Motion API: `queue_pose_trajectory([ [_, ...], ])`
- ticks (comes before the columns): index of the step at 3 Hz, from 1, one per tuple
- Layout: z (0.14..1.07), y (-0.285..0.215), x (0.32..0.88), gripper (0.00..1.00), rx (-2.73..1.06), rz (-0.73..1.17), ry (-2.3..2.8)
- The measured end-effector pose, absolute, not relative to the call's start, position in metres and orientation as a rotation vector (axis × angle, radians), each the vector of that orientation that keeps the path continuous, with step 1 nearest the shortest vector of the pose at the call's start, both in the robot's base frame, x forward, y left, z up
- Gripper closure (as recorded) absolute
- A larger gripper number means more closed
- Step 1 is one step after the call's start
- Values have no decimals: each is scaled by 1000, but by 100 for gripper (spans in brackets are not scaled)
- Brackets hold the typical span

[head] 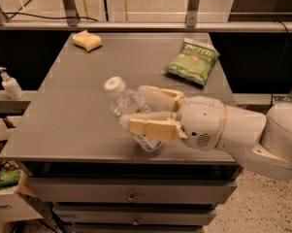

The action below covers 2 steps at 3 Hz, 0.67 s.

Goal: Knock blue plastic bottle over

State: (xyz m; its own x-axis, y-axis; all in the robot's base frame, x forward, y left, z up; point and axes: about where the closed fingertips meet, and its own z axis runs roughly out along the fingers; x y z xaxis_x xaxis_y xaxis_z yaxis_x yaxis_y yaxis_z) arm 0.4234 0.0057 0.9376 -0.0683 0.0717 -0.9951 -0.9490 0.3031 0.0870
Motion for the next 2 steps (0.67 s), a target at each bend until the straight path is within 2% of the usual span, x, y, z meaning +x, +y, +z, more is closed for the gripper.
queue_pose_trajectory([
  [2, 939, 16, 425, 85, -937, 1031, 1377],
])
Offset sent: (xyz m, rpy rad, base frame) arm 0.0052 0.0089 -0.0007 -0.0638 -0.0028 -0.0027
